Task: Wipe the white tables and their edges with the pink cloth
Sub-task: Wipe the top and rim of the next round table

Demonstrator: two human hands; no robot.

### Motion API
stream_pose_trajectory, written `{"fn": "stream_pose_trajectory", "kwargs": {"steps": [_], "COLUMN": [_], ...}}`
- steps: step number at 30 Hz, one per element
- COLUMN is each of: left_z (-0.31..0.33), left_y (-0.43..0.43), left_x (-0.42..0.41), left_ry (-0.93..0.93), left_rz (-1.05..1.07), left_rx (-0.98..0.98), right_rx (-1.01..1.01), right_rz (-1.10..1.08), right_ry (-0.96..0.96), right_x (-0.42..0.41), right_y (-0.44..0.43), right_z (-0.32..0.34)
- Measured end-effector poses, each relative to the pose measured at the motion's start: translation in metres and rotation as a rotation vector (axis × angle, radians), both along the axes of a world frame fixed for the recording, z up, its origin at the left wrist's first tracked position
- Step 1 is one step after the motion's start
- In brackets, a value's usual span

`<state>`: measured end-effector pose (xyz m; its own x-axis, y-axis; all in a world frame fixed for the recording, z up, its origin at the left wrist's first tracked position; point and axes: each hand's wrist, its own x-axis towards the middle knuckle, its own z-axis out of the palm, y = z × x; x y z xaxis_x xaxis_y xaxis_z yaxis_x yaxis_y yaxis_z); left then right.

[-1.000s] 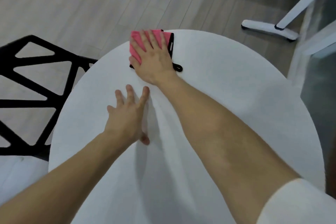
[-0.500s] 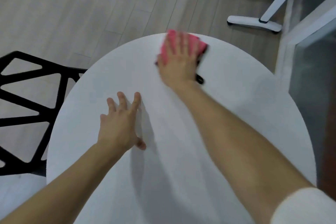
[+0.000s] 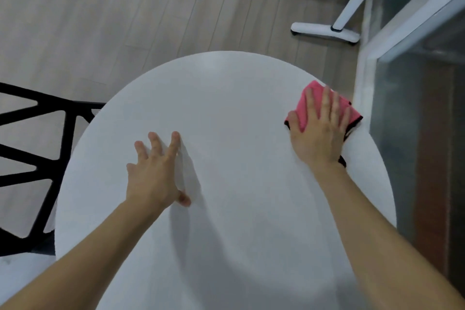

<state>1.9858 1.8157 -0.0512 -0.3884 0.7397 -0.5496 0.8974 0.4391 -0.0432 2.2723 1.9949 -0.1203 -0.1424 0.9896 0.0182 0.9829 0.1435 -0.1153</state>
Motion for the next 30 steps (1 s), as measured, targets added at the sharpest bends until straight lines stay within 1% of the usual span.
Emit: {"fn": "stream_pose_trajectory", "kwargs": {"steps": [1, 2, 3, 6, 8, 10, 11, 13, 15, 18, 20, 22, 24, 27, 30], "left_z": [0.0, -0.001, -0.002, -0.006, -0.009, -0.008, -0.007, -0.006, -0.003, -0.001, -0.002, -0.001, -0.003, -0.005, -0.013], "left_y": [0.0, -0.001, -0.001, -0.002, -0.004, -0.004, -0.004, -0.002, -0.001, 0.001, 0.001, 0.0, 0.0, 0.002, -0.002], "left_x": [-0.001, -0.002, -0.002, -0.005, -0.006, -0.007, -0.006, -0.006, -0.004, -0.002, -0.003, -0.004, -0.004, -0.005, -0.013], "left_ry": [0.002, 0.003, 0.003, 0.01, 0.013, 0.01, 0.007, 0.009, -0.003, -0.017, -0.028, -0.036, -0.041, -0.048, -0.049], "left_rz": [-0.002, -0.004, -0.006, -0.015, -0.008, 0.001, 0.0, -0.007, 0.002, 0.013, 0.015, 0.022, 0.034, 0.054, 0.044], "left_rx": [0.003, 0.006, 0.011, 0.018, 0.02, 0.02, 0.015, 0.019, 0.017, 0.028, 0.029, 0.03, 0.036, 0.045, 0.059], "right_rx": [0.003, -0.009, -0.027, -0.059, -0.087, -0.067, -0.045, 0.019, 0.032, -0.01, -0.048, -0.046, -0.015, -0.02, -0.06], "right_rz": [-0.057, -0.056, 0.003, 0.314, 0.485, 0.59, 0.602, 0.502, 0.353, 0.174, 0.097, 0.027, 0.012, 0.173, 0.394], "right_ry": [0.008, 0.022, 0.028, 0.019, 0.018, 0.046, 0.078, 0.128, 0.101, 0.042, -0.016, -0.062, -0.041, 0.001, 0.012], "right_x": [-0.027, -0.063, -0.104, -0.228, -0.272, -0.264, -0.242, -0.175, -0.087, 0.031, 0.067, 0.061, 0.018, -0.085, -0.179], "right_y": [0.005, 0.012, 0.02, 0.032, 0.029, 0.036, 0.041, 0.05, 0.042, -0.011, -0.05, -0.06, -0.037, 0.013, 0.031], "right_z": [0.002, 0.002, 0.001, 0.002, 0.006, 0.004, 0.0, -0.012, -0.014, -0.005, -0.002, -0.004, -0.003, -0.003, -0.002]}}
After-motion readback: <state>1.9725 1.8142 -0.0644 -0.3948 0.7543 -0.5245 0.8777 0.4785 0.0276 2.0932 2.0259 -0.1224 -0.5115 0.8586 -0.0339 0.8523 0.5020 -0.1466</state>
